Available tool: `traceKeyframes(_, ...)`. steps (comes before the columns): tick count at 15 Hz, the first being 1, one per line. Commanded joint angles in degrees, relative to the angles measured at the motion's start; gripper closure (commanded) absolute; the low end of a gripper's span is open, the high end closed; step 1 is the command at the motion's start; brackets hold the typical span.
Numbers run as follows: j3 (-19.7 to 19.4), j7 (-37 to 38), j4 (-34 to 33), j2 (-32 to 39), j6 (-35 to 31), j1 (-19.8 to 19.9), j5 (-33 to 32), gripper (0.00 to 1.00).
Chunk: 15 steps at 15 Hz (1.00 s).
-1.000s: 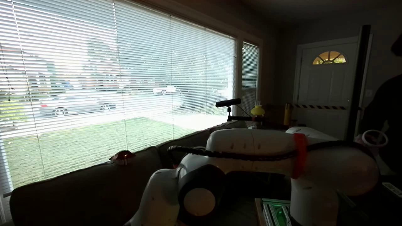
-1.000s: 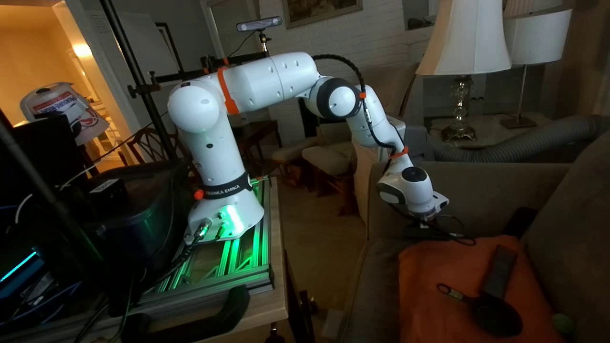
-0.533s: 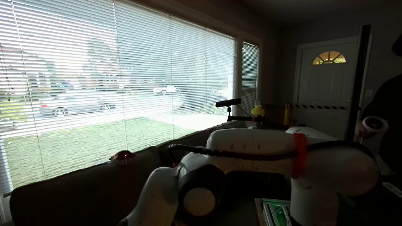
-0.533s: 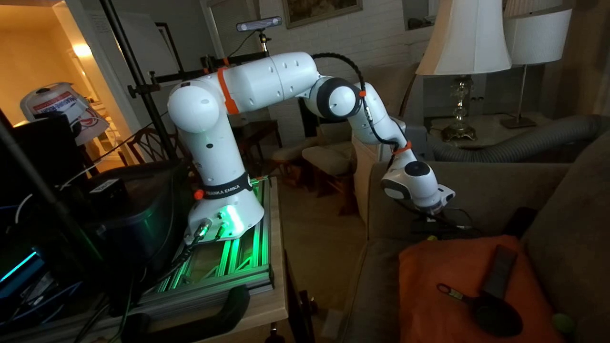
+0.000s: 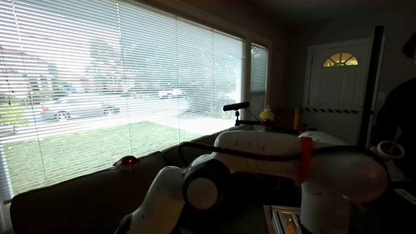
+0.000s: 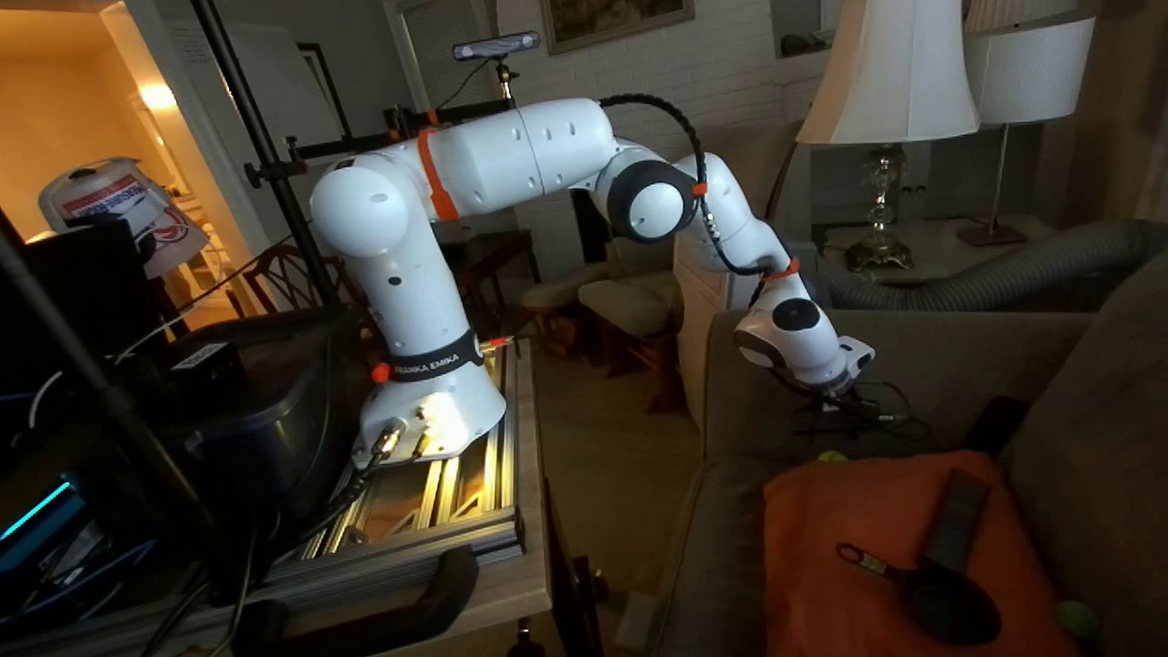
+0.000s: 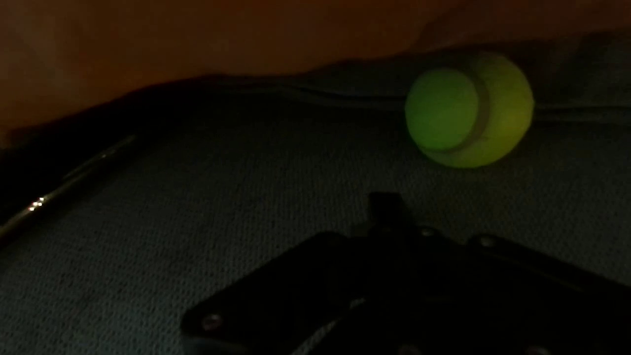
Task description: Put the black measuring cup on the left armrest of the sofa.
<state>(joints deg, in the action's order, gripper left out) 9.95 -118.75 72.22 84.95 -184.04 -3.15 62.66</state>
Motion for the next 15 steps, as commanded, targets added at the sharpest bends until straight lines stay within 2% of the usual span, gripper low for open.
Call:
traceKeyframes(1, 1.55, -2.09, 0.44, 0.45, 1.22, 1.11, 0.58, 1.0)
traceKeyframes(4, 0.86, -2.18, 1.79, 0.12, 0.73, 0.95, 1.05, 1.0)
traceKeyframes(10, -3.13, 0.76, 5.89, 0.24, 0.29, -0.51, 1.3, 1.0)
traceKeyframes(15, -4.1, 2.01, 8.87, 0.41, 7.76, -0.11, 0.23, 1.0)
